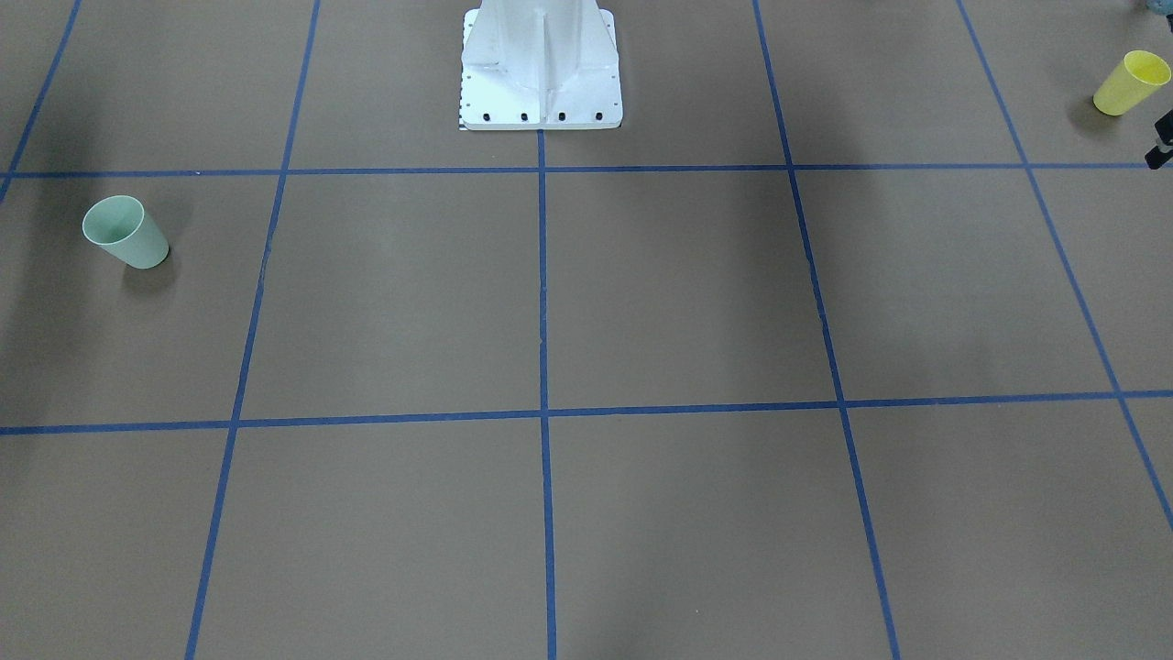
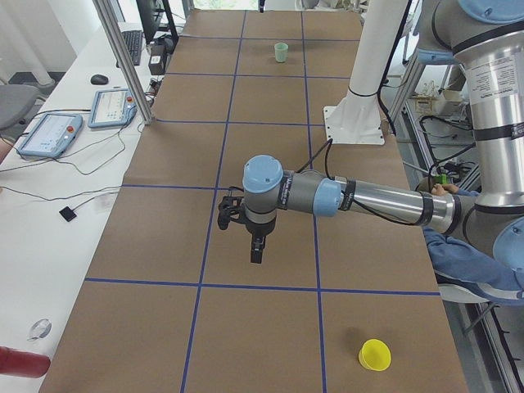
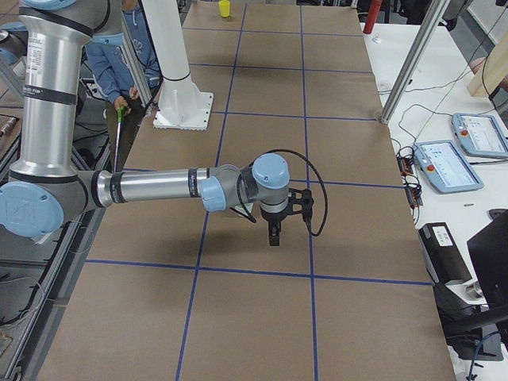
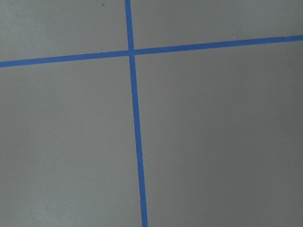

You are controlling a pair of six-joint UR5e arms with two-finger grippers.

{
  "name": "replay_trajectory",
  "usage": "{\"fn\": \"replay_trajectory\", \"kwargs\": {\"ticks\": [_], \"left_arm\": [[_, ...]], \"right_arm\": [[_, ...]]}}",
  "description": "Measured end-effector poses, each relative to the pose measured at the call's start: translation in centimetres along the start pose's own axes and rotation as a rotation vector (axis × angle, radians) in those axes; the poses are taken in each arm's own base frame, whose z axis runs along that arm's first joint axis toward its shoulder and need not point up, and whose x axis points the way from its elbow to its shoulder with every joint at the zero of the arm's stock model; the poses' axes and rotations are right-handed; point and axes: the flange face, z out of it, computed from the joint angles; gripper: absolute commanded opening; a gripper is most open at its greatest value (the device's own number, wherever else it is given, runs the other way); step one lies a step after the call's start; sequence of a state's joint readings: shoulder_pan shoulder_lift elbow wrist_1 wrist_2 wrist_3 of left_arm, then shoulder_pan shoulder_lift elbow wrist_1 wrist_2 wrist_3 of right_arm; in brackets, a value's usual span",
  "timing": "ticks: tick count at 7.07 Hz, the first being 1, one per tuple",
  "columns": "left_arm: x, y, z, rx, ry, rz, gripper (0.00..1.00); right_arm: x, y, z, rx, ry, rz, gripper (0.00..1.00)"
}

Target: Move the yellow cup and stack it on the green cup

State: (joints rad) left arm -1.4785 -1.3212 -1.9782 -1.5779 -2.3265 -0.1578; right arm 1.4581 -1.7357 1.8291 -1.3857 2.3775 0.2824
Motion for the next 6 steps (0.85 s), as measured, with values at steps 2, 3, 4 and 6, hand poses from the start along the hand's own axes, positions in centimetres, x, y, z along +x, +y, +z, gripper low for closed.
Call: {"fn": "replay_trajectory", "kwargs": {"ticks": [2,3,4,6], "left_arm": [[0.2,0.3,0.3,0.001,-0.003,-0.189,1.00],[0.6,0.3,0.7,-0.008,-0.008,-0.283,1.00],[1.4,0.3,1.6,-0.023,-0.026,-0.345,1.00],[3.5,0.1,4.0,-0.044,-0.098,-0.449,1.00]], "right_arm": [[-0.1,0.1,0.1,0.003,-0.003,-0.008,1.00],[-0.1,0.1,0.1,0.004,-0.005,-0.008,1.00],[-0.2,0.1,0.2,0.002,-0.007,-0.009,1.00],[-0.4,0.2,0.4,-0.004,-0.017,-0.013,1.00]]}}
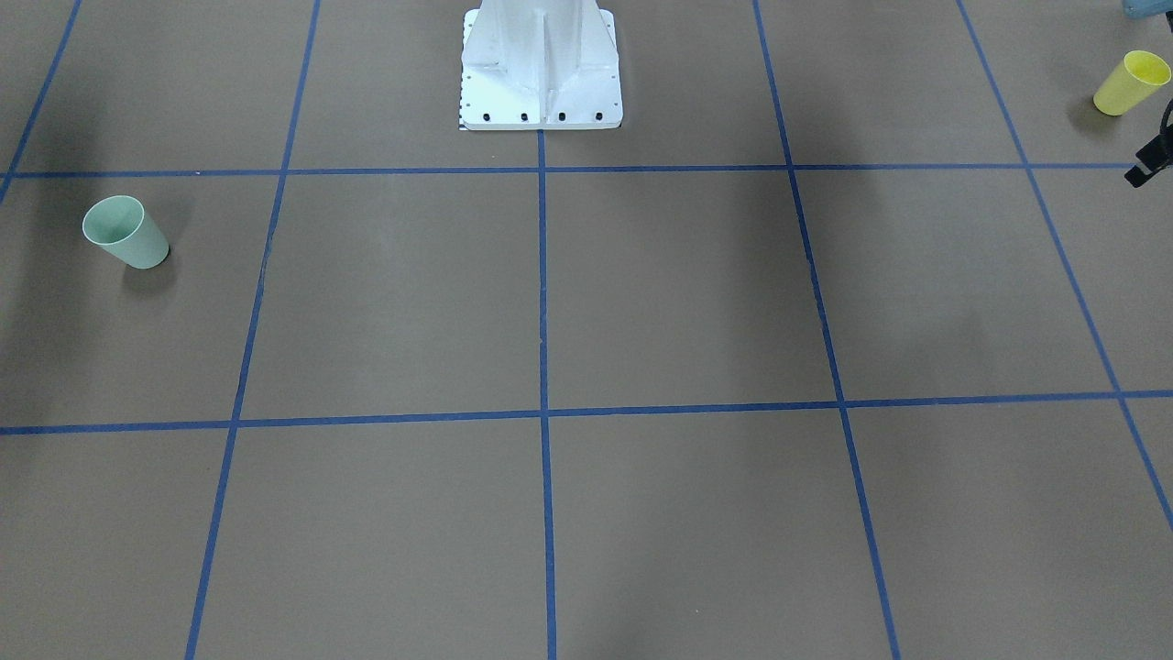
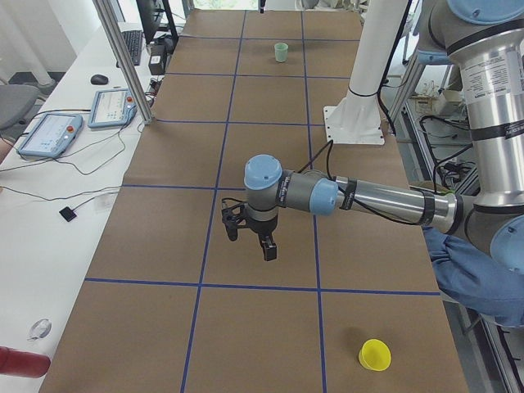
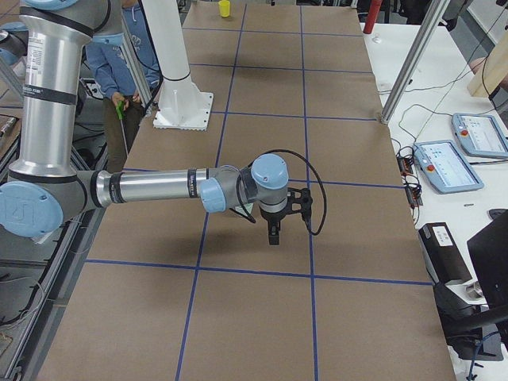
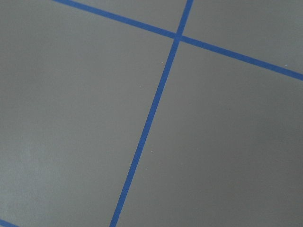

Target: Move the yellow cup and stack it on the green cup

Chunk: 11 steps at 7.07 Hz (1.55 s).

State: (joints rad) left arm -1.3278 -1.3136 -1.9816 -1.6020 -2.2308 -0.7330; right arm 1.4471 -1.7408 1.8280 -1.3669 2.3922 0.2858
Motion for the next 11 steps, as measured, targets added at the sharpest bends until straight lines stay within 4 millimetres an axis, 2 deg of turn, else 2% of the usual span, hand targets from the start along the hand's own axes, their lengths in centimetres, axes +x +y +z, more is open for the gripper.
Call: {"fn": "replay_trajectory", "kwargs": {"ticks": [2,4,7,9,10,11], "left_arm": [[1.3,0.4,1.9,0.051,-0.094,-0.199,1.00],[2.1,1.8,5.2,0.174,-0.238,-0.404,0.99],[-0.7,6.6,10.9,0.345,-0.418,-0.736,0.99],[-5.5,10.0,13.4,0.461,-0.557,-0.934,0.99],[-7.1,11.5,14.4,0.524,-0.628,-1.023,0.99],[-7.5,13.2,15.8,0.586,-0.677,-1.088,0.99]], "right_arm": [[-0.7,0.1,0.7,-0.018,-0.007,-0.015,1.00],[-1.5,0.2,1.4,-0.037,-0.024,-0.029,1.00],[-2.2,0.0,1.6,-0.043,-0.040,-0.038,1.00],[-2.7,-0.1,1.7,-0.045,-0.050,-0.049,1.00],[-3.0,-0.1,1.9,-0.048,-0.052,-0.057,1.00],[-3.2,-0.1,2.1,-0.052,-0.053,-0.062,1.00]]}}
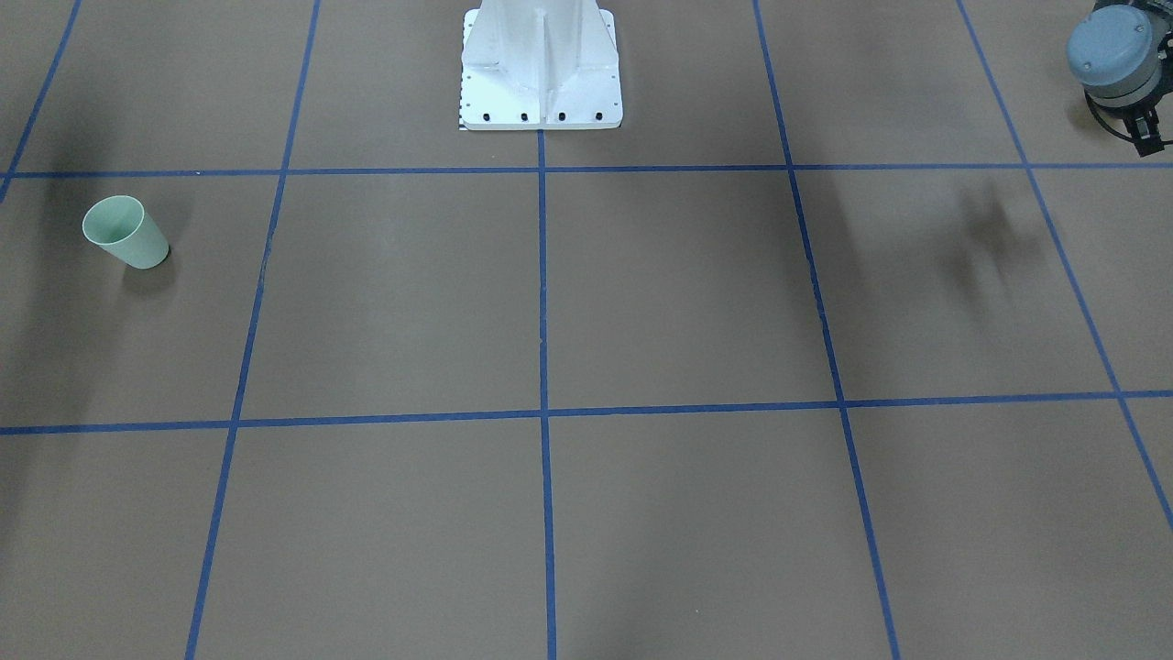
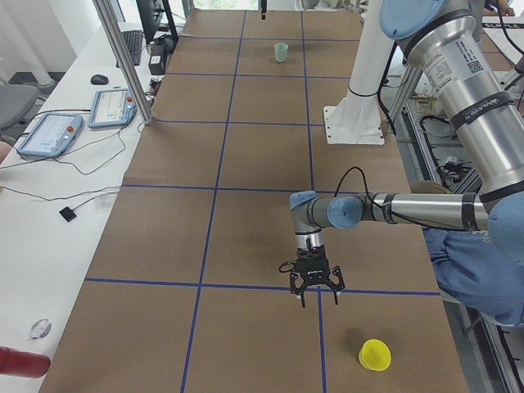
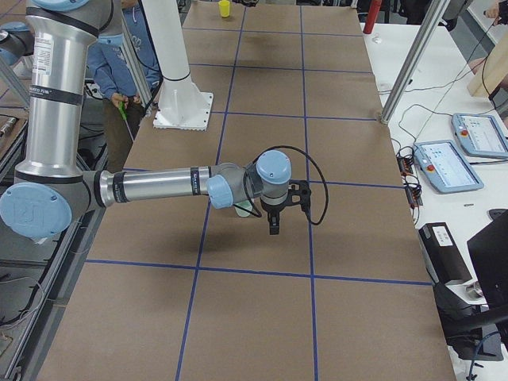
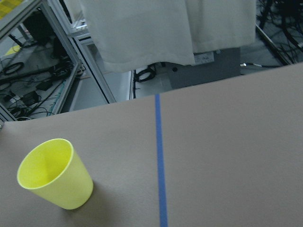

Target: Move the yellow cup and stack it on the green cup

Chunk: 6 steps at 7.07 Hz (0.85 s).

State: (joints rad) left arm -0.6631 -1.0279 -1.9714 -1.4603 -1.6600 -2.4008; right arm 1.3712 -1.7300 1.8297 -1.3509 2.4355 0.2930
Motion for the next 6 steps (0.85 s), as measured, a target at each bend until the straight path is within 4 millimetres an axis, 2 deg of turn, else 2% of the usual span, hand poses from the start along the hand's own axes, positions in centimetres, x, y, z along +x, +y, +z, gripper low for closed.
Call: {"fn": "replay_trajectory", "kwargs": {"ticks": [1,3,5,6], "left_arm": [[-1.2,1.8,1.3,0.057,-0.020,-0.069,0.99],[-3.2,5.0,5.4,0.181,-0.029,-0.169,0.99],[-4.4,7.2,9.7,0.265,-0.015,-0.190,0.99],[-5.0,7.9,10.9,0.280,-0.026,-0.186,0.99]], "right_arm": [[-0.1,0.0,0.3,-0.005,0.000,-0.004,1.00],[0.1,0.3,0.8,-0.017,0.003,-0.002,1.00],[0.6,0.5,1.2,-0.027,0.006,0.005,1.00],[0.6,0.5,1.3,-0.028,0.006,0.006,1.00]]}}
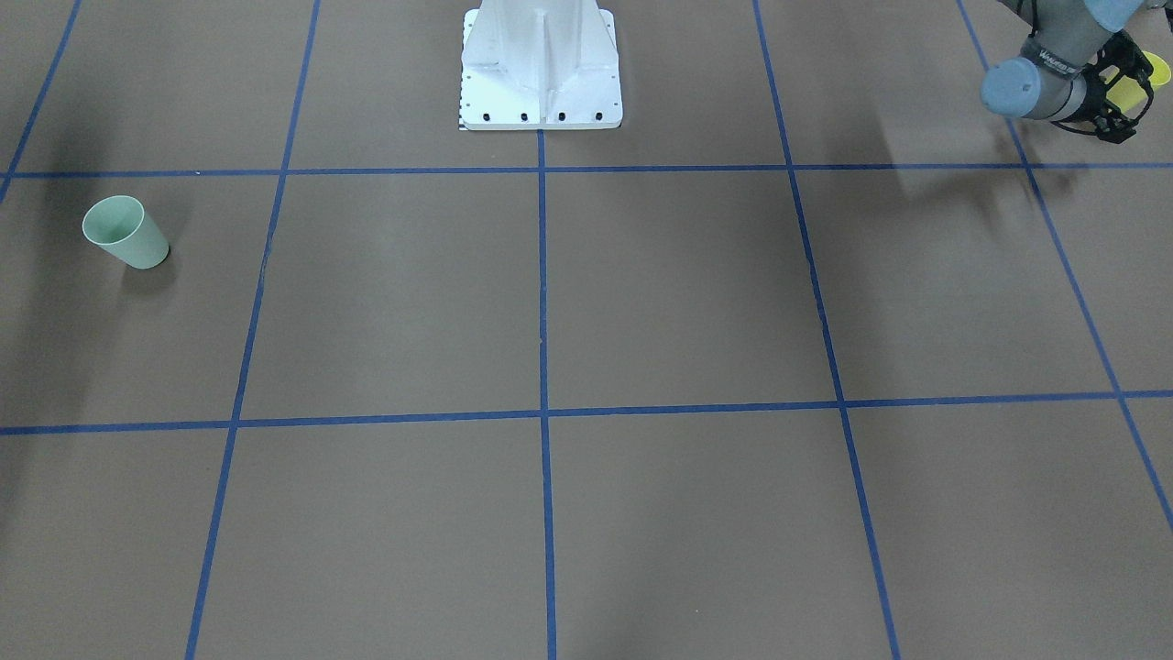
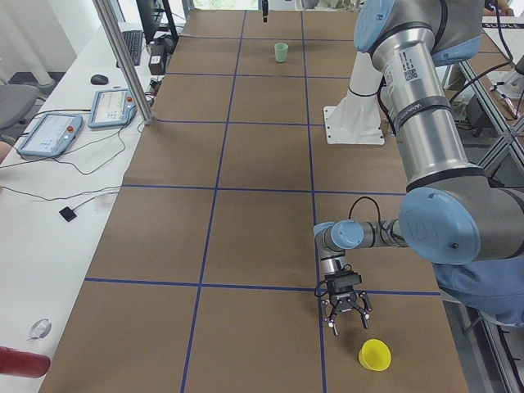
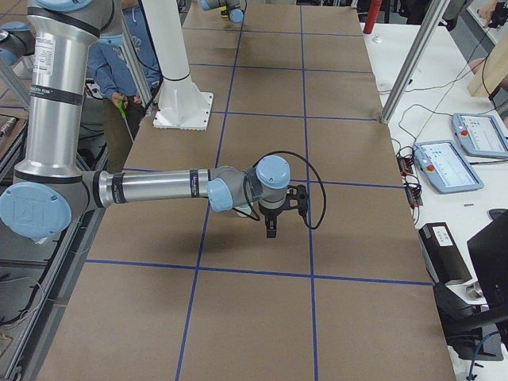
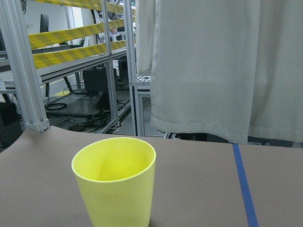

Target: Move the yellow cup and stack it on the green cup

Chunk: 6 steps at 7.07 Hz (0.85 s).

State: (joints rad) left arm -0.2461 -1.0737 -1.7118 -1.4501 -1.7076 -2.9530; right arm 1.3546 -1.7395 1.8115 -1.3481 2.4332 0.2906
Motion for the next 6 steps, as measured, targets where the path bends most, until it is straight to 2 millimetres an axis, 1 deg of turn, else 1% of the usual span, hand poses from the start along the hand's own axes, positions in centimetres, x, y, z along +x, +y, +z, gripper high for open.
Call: {"fn": "replay_trajectory", "kwargs": {"ticks": [2,4,5,6], "left_arm": [[-1.5,0.8,0.8,0.015,-0.040,0.020,0.99],[-2.6,1.2,1.6,0.029,-0.082,0.032,0.99],[-2.7,1.4,2.1,0.034,-0.088,0.039,0.99],[-2.8,1.5,3.2,0.041,-0.088,0.045,0.99]], "right_arm": [[0.0,0.0,0.0,0.000,-0.001,0.001,1.00],[-0.1,-0.1,-0.1,0.002,-0.002,-0.001,1.00],[-0.2,-0.1,-0.1,0.006,-0.003,-0.005,1.00],[-0.3,-0.2,-0.2,0.013,-0.005,-0.013,1.00]]}}
